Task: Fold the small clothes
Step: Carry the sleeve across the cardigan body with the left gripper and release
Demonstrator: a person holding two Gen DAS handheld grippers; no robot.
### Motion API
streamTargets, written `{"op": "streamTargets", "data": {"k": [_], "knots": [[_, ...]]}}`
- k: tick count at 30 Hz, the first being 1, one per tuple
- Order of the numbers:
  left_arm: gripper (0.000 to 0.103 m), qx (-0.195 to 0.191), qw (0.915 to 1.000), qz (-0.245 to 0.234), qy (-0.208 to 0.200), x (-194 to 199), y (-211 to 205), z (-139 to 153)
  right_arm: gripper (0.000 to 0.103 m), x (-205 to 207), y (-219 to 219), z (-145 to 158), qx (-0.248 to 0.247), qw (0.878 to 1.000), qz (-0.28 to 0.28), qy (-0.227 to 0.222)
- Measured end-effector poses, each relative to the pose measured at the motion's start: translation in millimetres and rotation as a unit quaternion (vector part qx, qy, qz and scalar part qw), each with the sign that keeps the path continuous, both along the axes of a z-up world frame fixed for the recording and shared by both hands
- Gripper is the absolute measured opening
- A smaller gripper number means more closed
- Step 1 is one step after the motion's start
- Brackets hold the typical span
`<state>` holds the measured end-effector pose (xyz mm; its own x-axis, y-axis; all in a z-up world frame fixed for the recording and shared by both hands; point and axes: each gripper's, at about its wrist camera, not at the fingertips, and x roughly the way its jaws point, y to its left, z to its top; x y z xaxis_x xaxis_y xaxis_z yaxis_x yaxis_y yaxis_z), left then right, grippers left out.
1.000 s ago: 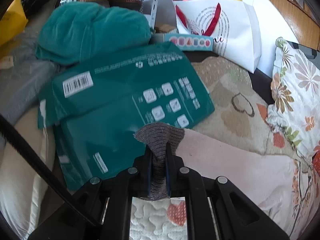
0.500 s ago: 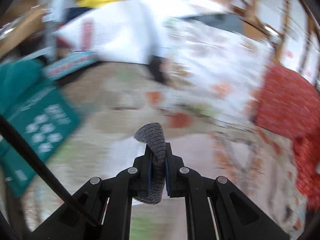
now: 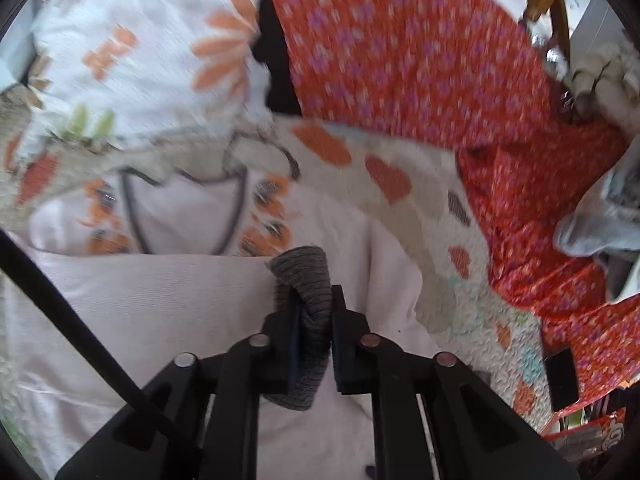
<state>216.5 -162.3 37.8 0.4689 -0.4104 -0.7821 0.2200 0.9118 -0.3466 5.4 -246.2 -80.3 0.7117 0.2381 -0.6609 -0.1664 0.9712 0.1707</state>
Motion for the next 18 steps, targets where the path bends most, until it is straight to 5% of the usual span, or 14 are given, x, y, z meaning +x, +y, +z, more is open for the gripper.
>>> {"op": "streamTargets", "data": {"k": [3,5,7,14,18], "knots": [[0.018,-0.024,0.9993,-0.016,0.024,-1,-7,-10,0.103,0,1,0,-0.002,1.0,0.0,-0.001],[0.043,-0.038,0.9988,-0.025,0.021,-8,-4,-5,0.103,0,2,-1,-0.003,1.0,-0.001,-0.001],[0.058,-0.029,0.9993,-0.025,0.001,-19,5,6,0.103,0,2,-1,-0.005,1.0,-0.002,-0.001],[0.073,0.081,0.9947,0.013,-0.062,-92,62,28,0.103,-1,5,-1,-0.009,1.0,-0.002,-0.001],[0.073,0.08,0.9949,0.047,-0.039,-134,101,8,0.097,-1,-2,2,0.001,1.0,-0.002,0.006]]}}
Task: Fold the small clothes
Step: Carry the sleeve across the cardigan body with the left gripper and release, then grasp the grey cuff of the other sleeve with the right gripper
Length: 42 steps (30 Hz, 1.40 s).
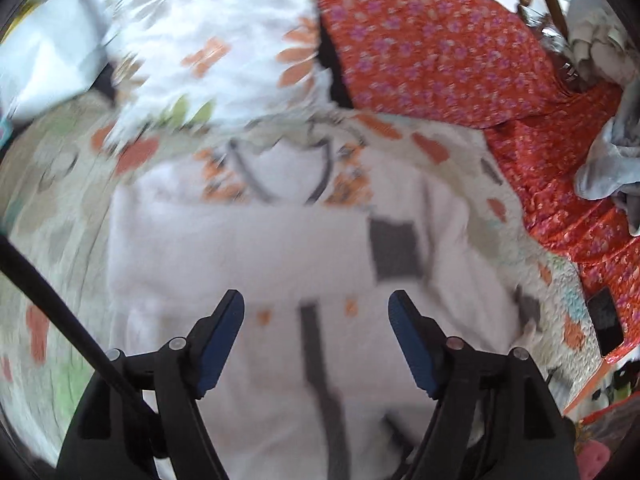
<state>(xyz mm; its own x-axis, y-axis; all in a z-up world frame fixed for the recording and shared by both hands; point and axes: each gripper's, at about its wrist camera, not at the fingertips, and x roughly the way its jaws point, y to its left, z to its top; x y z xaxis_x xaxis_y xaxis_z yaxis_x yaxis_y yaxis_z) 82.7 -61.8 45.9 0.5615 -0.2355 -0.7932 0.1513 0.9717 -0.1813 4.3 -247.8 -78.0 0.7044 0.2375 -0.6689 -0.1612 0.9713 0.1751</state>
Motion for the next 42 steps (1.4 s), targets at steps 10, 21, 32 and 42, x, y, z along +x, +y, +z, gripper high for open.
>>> {"op": "streamTargets", "data": {"k": [10,21,32,42], "knots": [[0.074,-0.052,0.9957,0.075,0.015,-74,63,-27,0.079,7,-132,96,-0.02,0.986,-0.159,0.048],[0.074,-0.061,0.9923,0.104,0.029,-93,90,-36,0.009,55,-177,34,-0.12,0.955,-0.197,0.187],[0.074,-0.15,0.9807,0.123,0.028,-76,114,-55,0.008,-29,-265,187,0.091,0.938,-0.322,-0.095],[0.075,-0.187,0.9691,0.159,-0.03,-59,163,-68,0.008,50,-167,202,0.104,0.971,-0.206,-0.053]]}}
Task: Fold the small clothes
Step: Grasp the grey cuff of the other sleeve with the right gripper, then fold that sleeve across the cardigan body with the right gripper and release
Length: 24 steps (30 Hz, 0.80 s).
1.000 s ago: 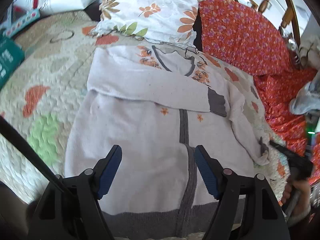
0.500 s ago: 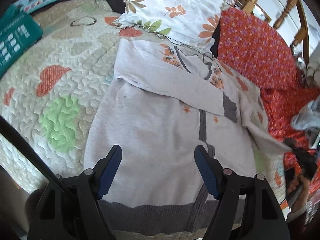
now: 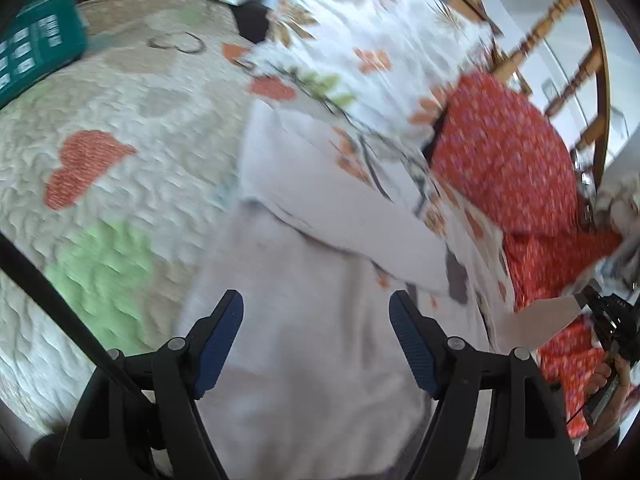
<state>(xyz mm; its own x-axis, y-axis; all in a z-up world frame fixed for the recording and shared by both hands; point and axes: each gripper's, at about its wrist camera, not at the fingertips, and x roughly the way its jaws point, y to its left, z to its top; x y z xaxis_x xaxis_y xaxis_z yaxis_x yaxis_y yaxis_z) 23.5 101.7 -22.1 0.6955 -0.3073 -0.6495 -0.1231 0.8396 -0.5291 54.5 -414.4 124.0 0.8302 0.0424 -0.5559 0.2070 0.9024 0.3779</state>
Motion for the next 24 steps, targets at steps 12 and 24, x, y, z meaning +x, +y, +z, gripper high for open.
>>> {"op": "streamTargets", "data": {"k": [12,24], "knots": [[0.077,-0.111,0.988,0.108,-0.01,-18,83,-41,0.008,128,297,-45,-0.038,0.964,0.256,0.066],[0.077,-0.135,0.9853,0.104,-0.01,-14,86,-49,0.008,160,443,-153,-0.065,0.913,0.366,0.169]]}}
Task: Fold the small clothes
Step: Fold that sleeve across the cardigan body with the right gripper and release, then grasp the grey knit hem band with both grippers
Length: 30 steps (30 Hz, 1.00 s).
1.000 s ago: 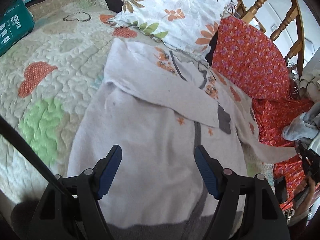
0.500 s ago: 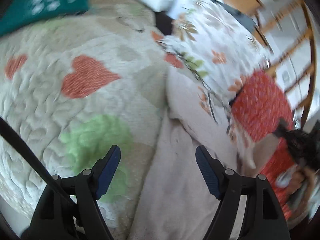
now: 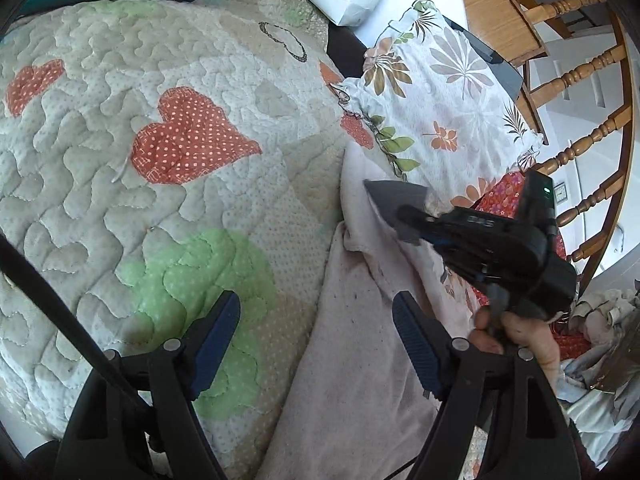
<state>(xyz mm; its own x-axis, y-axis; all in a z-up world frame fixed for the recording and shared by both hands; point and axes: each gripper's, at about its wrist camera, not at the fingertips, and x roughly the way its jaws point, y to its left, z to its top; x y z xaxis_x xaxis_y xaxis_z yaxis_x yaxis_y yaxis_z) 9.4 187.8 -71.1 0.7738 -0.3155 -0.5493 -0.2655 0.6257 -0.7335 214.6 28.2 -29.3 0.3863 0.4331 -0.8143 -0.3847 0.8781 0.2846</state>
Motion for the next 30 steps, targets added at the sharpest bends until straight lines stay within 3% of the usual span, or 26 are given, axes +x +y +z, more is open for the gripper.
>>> {"op": "streamTargets", "data": {"k": [5,9,12,16,20,25,27,30], "knots": [[0.078,0.008,1.0,-0.002,0.0,1,-1,1,0.018,-1,22,-24,-0.022,0.997,0.053,0.044],[0.078,0.013,0.9999,-0.002,0.001,2,-3,1,0.027,-13,18,-7,0.044,0.994,0.086,0.058],[0.078,0.03,0.9995,-0.005,0.004,2,-6,4,0.047,-31,-12,19,0.08,0.993,0.076,0.04],[0.078,0.057,0.9983,-0.011,0.009,4,-14,7,0.053,-72,-92,39,0.063,0.998,0.017,0.006],[0.078,0.072,0.9969,-0.03,0.013,5,-21,10,0.057,-122,-203,45,0.022,0.996,-0.081,-0.02],[0.078,0.083,0.9932,-0.079,0.016,2,-38,15,0.057,-182,-339,15,0.019,0.969,-0.245,0.018],[0.078,0.084,0.991,-0.102,0.023,0,-46,15,0.057,-202,-369,2,0.032,0.958,-0.282,0.029],[0.077,0.045,0.988,-0.137,0.056,-3,-56,1,0.057,-231,-397,-28,0.074,0.947,-0.308,0.056]]}}
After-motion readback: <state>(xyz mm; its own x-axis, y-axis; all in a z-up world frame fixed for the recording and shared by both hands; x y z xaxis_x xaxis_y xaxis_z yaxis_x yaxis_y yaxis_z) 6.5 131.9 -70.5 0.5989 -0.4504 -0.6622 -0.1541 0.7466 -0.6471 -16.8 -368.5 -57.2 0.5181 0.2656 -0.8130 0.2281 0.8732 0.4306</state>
